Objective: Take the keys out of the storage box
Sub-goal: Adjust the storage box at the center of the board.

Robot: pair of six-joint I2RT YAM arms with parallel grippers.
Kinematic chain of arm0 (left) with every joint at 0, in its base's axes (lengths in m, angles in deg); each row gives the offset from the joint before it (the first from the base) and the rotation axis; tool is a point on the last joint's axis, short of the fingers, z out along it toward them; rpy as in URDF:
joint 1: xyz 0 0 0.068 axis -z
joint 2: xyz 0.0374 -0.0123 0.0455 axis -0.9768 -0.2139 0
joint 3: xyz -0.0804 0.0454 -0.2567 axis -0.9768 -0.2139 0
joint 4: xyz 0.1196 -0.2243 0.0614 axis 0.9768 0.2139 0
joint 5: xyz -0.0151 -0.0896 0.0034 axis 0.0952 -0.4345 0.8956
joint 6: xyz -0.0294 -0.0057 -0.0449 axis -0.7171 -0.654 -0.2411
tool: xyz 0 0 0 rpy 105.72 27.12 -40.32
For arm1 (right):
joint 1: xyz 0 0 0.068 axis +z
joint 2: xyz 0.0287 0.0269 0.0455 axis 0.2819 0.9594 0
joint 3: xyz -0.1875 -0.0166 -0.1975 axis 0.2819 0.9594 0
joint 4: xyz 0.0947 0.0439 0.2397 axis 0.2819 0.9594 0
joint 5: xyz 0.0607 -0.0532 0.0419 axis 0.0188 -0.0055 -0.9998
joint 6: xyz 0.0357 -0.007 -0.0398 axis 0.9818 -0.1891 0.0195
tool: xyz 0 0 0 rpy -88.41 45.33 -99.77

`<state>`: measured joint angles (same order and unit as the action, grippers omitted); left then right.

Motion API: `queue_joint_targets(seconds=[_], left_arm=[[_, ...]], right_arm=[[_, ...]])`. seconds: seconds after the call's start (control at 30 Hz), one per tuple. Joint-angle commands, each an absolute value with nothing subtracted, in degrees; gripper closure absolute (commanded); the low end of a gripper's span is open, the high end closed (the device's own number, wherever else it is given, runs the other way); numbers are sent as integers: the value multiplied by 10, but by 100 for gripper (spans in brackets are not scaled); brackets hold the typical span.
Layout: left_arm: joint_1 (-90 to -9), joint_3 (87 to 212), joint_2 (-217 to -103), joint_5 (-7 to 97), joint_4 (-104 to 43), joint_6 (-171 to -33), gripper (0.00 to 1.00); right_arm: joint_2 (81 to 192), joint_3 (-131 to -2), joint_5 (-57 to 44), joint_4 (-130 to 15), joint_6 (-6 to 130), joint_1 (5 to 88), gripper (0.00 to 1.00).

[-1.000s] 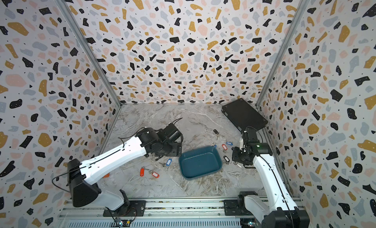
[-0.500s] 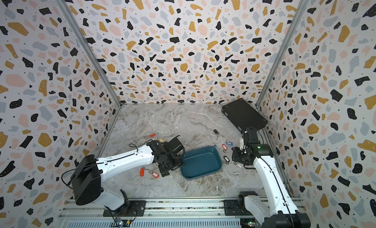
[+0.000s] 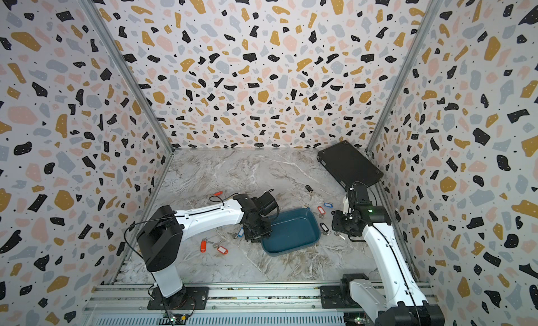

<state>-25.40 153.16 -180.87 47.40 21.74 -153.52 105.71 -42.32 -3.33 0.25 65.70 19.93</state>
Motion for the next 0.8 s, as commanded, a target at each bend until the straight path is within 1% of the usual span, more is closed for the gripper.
queue_joint_targets(seconds=[0.0,0.03,0.07,0.13,0.23,0.33,0.43,0.53,0.63,0.77], left_arm=[[-254,1589,-1813,518,287,-1427,84],[-257,1603,-1814,530,300,-1397,94],[-260,1618,-1817,541,307,-1358,100],[-269,1652,-1831,548,327,-1260,100],[-283,1719,-1880,587,407,-1145,100],[-301,1749,-1926,550,421,-1090,100],[-303,1744,-1941,505,386,-1043,100],[-303,1754,-1957,491,377,-960,100],[-303,1764,-1969,524,373,-869,100],[-303,1790,-1991,601,383,-762,100]], right_arm=[[1054,-425,-32,13,653,202,56],[1055,-425,-33,13,653,202,56],[1057,-425,-33,13,653,202,56],[1058,-425,-33,13,653,202,56],[1063,-425,-32,14,653,203,56],[1069,-425,-31,13,653,203,56],[1071,-427,-30,15,653,203,56],[1072,-428,-29,18,653,203,56],[1078,-428,-32,18,653,203,56],[1084,-430,-34,21,653,204,56]])
